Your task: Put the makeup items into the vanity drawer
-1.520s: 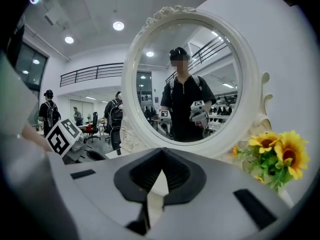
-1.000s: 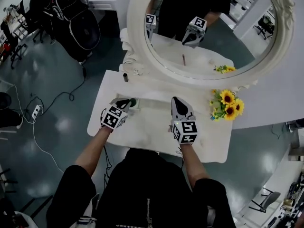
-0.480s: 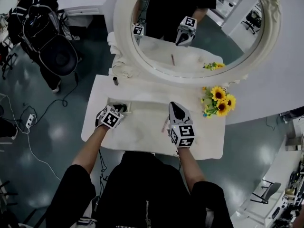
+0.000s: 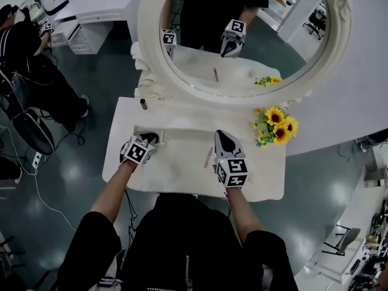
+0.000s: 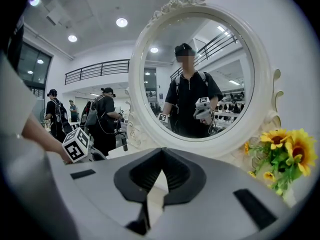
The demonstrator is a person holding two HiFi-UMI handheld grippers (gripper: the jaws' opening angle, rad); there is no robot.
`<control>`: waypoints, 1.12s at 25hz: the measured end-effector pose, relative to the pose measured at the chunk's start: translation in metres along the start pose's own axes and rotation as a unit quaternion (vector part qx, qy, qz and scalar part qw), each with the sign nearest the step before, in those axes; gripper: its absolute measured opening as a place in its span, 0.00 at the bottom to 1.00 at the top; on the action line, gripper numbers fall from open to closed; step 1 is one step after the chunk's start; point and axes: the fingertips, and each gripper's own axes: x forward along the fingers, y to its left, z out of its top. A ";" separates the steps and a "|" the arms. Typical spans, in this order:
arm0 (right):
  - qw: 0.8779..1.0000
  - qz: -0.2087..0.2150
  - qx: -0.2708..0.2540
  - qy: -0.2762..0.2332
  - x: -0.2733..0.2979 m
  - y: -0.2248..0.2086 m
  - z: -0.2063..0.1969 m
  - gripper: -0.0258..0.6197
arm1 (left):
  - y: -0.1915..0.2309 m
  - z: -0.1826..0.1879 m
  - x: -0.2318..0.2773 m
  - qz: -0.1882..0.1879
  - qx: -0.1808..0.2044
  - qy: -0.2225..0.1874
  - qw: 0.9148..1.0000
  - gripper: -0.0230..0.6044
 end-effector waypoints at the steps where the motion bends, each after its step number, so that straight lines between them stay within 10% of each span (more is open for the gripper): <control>1: 1.000 0.000 0.000 0.000 0.000 0.000 0.000 0.05 | 0.000 0.001 -0.001 0.002 -0.001 -0.005 1.000 0.19; 7: 1.000 -0.002 -0.002 -0.007 -0.001 0.000 0.004 0.05 | 0.001 0.036 -0.033 0.019 -0.023 -0.090 0.995 0.11; 14: 0.999 -0.018 0.004 -0.027 -0.007 -0.017 0.017 0.05 | 0.003 0.101 -0.082 0.034 -0.076 -0.231 0.969 0.07; 28: 0.997 -0.072 0.023 -0.025 -0.044 -0.049 0.006 0.05 | -0.059 0.153 -0.056 -0.036 -0.028 -0.226 0.973 0.07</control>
